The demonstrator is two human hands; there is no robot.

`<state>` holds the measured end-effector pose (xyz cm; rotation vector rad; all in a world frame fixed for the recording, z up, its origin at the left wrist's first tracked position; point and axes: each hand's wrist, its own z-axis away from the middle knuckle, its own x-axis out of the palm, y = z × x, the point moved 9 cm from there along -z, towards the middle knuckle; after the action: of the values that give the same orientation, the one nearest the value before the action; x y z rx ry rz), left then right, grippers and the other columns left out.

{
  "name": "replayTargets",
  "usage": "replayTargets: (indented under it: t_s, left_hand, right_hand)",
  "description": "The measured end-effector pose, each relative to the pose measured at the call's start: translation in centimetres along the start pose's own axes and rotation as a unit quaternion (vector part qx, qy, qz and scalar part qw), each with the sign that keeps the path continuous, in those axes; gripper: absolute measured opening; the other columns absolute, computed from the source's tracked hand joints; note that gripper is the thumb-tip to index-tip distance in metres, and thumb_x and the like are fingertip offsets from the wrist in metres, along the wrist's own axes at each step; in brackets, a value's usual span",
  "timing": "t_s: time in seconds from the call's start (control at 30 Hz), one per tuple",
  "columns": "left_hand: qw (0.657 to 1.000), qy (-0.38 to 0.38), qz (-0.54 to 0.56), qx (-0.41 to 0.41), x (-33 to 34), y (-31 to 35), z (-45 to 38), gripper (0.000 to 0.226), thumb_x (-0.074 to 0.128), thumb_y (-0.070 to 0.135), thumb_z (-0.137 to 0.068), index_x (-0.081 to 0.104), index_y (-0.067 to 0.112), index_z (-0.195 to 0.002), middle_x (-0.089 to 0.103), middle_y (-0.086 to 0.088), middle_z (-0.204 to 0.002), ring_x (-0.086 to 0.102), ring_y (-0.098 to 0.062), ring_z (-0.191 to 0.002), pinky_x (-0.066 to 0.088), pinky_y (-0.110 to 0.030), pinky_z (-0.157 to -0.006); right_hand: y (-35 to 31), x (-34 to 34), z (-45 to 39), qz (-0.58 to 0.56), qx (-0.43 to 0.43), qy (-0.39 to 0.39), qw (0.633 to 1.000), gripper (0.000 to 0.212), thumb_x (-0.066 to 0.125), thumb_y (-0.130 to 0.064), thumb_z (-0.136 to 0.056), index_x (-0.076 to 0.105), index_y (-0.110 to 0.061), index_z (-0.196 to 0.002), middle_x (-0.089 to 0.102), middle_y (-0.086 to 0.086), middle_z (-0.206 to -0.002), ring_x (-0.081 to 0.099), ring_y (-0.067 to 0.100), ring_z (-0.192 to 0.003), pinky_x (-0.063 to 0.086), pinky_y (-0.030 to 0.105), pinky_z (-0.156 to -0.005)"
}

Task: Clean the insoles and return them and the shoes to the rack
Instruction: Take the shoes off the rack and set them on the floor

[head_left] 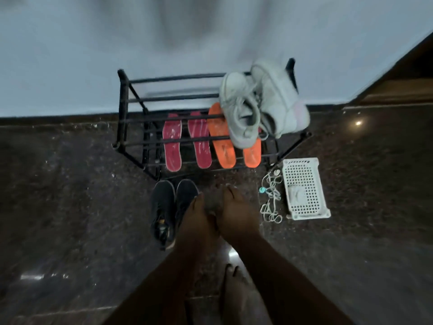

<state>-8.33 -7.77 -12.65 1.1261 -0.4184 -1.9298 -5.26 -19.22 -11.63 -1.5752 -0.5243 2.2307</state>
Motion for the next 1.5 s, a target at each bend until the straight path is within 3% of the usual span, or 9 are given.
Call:
replayTargets:
  t_s: [0.1, 0.23, 0.37, 0.63, 0.77, 1.0, 1.13, 1.23, 1.5]
  left_hand:
    - [0.999, 0.027, 0.035, 0.031, -1.2, 6.6, -0.8, 0.049, 0.054, 0.019, -0.098, 0.044, 0.014, -0.146, 0.055, -0.01, -0.142, 0.054, -0.027, -0.129, 0.038, -0.026, -0.107]
    - [0.992, 0.046, 0.114, -0.029, -2.3, 13.3, -3.4, 0.027, 0.057, 0.028, -0.097, 0.059, 0.013, -0.119, 0.065, -0.012, -0.111, 0.061, -0.032, -0.11, 0.039, -0.029, -0.08]
    - [0.963, 0.042, 0.237, -0.121, -1.8, 15.6, -7.6, 0.07, 0.057, 0.067, -0.069, 0.059, 0.018, -0.119, 0.066, -0.015, -0.117, 0.065, -0.034, -0.106, 0.054, -0.052, -0.095]
    - [0.922, 0.066, 0.339, -0.177, -0.5, 15.0, -11.0, 0.05, 0.068, 0.051, -0.087, 0.065, 0.005, -0.108, 0.061, -0.008, -0.083, 0.06, -0.023, -0.065, 0.058, -0.038, -0.065]
    - [0.917, 0.048, 0.354, -0.177, 0.8, 15.0, -12.1, 0.034, 0.069, 0.036, -0.089, 0.063, 0.006, -0.106, 0.069, -0.014, -0.101, 0.071, -0.029, -0.083, 0.063, -0.043, -0.073]
    - [0.913, 0.073, 0.379, -0.132, 0.3, 15.9, -11.8, 0.016, 0.062, 0.023, -0.095, 0.064, 0.008, -0.097, 0.069, -0.014, -0.087, 0.07, -0.032, -0.075, 0.057, -0.059, -0.081]
    - [0.912, 0.082, 0.392, -0.083, -0.7, 16.4, -10.0, 0.017, 0.061, 0.025, -0.095, 0.066, 0.009, -0.099, 0.072, -0.018, -0.097, 0.073, -0.036, -0.085, 0.061, -0.053, -0.077]
    - [0.914, 0.08, 0.393, -0.057, -1.0, 15.8, -8.0, 0.015, 0.063, 0.026, -0.093, 0.067, 0.013, -0.101, 0.072, -0.016, -0.096, 0.072, -0.034, -0.084, 0.061, -0.049, -0.075]
    - [0.92, 0.092, 0.372, -0.084, 1.2, 6.4, 0.9, 0.02, 0.068, 0.042, -0.083, 0.069, 0.028, -0.097, 0.075, -0.005, -0.086, 0.074, -0.024, -0.077, 0.062, -0.046, -0.073]
  right_hand:
    - [0.4, -7.2, -1.8, -0.057, -0.01, 0.066, 0.996, 0.058, 0.048, -0.033, -0.08, 0.055, -0.008, -0.131, 0.058, 0.013, -0.127, 0.054, 0.029, -0.117, 0.038, 0.033, -0.1]
    - [3.5, -16.5, -4.8, -0.099, 0.064, 0.164, 0.979, 0.038, 0.058, -0.021, -0.076, 0.062, -0.018, -0.114, 0.065, 0.008, -0.105, 0.06, 0.031, -0.1, 0.05, 0.042, -0.085]
    - [6.2, -21.0, -8.8, -0.02, 0.084, 0.162, 0.983, 0.05, 0.06, -0.021, -0.08, 0.055, -0.01, -0.128, 0.058, 0.019, -0.117, 0.054, 0.04, -0.109, 0.046, 0.044, -0.09]
    - [7.1, -19.5, -14.0, 0.092, 0.05, 0.121, 0.987, 0.045, 0.066, -0.035, -0.082, 0.043, -0.013, -0.114, 0.043, 0.012, -0.115, 0.055, 0.037, -0.096, 0.036, 0.038, -0.063]
    - [7.7, -19.7, -15.4, 0.078, 0.047, 0.157, 0.983, 0.045, 0.065, -0.04, -0.086, 0.039, -0.014, -0.112, 0.041, 0.012, -0.114, 0.06, 0.038, -0.082, 0.036, 0.037, -0.057]
    - [9.0, -22.7, -15.1, -0.031, 0.085, 0.213, 0.973, 0.04, 0.061, -0.035, -0.087, 0.048, -0.007, -0.113, 0.047, 0.014, -0.117, 0.056, 0.043, -0.093, 0.044, 0.042, -0.074]
    - [10.2, -24.1, -13.2, -0.105, 0.116, 0.25, 0.955, 0.018, 0.056, -0.026, -0.081, 0.062, -0.012, -0.09, 0.064, 0.007, -0.093, 0.056, 0.023, -0.076, 0.034, 0.026, -0.063]
    - [9.9, -22.4, -10.5, -0.218, 0.111, 0.252, 0.936, 0.016, 0.056, -0.038, -0.07, 0.056, -0.022, -0.071, 0.064, -0.002, -0.07, 0.064, 0.021, -0.062, 0.054, 0.041, -0.059]
    - [11.2, -12.9, -0.3, -0.274, 0.125, 0.197, 0.933, 0.022, 0.064, -0.048, -0.072, 0.055, -0.028, -0.077, 0.064, -0.002, -0.071, 0.066, 0.024, -0.063, 0.057, 0.047, -0.058]
